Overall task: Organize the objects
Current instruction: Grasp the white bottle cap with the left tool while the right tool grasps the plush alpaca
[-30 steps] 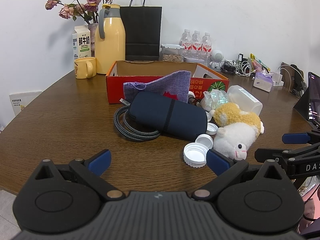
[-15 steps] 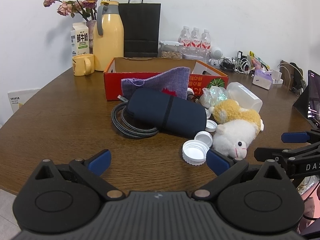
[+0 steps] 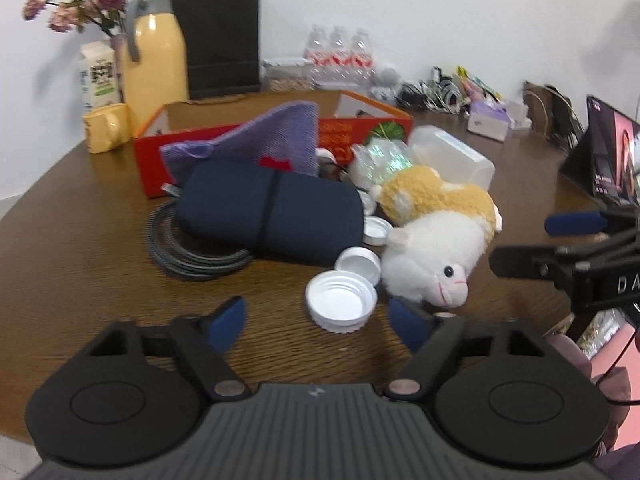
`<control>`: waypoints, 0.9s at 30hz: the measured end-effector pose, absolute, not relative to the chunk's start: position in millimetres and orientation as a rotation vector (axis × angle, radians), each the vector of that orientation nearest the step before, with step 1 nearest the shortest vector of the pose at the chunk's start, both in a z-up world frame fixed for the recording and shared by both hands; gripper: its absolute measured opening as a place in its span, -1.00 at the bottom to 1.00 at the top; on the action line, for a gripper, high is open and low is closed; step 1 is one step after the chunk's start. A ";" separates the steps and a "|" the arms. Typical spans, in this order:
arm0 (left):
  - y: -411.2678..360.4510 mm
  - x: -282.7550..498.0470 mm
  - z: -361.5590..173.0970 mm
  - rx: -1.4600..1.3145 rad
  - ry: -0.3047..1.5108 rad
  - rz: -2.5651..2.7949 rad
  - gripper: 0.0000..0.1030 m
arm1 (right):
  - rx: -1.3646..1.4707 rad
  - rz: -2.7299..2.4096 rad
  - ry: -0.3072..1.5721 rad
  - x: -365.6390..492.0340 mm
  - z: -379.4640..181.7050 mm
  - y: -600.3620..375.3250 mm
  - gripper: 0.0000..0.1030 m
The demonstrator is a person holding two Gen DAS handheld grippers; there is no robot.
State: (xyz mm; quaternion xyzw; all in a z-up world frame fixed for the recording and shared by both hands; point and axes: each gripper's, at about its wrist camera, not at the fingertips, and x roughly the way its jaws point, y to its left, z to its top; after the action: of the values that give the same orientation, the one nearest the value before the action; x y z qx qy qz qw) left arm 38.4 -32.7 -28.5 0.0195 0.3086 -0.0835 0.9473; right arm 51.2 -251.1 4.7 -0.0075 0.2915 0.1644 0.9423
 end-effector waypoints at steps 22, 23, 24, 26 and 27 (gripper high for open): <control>-16.1 42.4 -32.0 -0.005 0.613 -0.168 -0.23 | 0.118 0.364 0.681 119.0 4.6 -237.3 0.74; -14.3 42.2 -32.1 -0.010 0.612 -0.166 -0.23 | 0.134 0.361 0.695 121.6 2.3 -237.8 0.74; -12.8 41.8 -32.4 -0.014 0.612 -0.165 -0.23 | 0.143 0.357 0.709 124.8 -0.3 -237.5 0.73; -10.2 40.6 -32.4 -0.023 0.609 -0.165 -0.23 | 0.156 0.355 0.723 126.9 -2.8 -237.4 0.70; -9.0 39.9 -32.5 -0.027 0.606 -0.166 -0.23 | 0.158 0.354 0.725 127.0 -3.4 -237.0 0.67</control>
State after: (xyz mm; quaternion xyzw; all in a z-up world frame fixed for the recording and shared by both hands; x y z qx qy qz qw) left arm 39.9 -9.0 -32.5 -0.0132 0.2981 -0.0818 0.9509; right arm 127.0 -237.0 -3.4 0.0766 0.3525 0.1719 0.9167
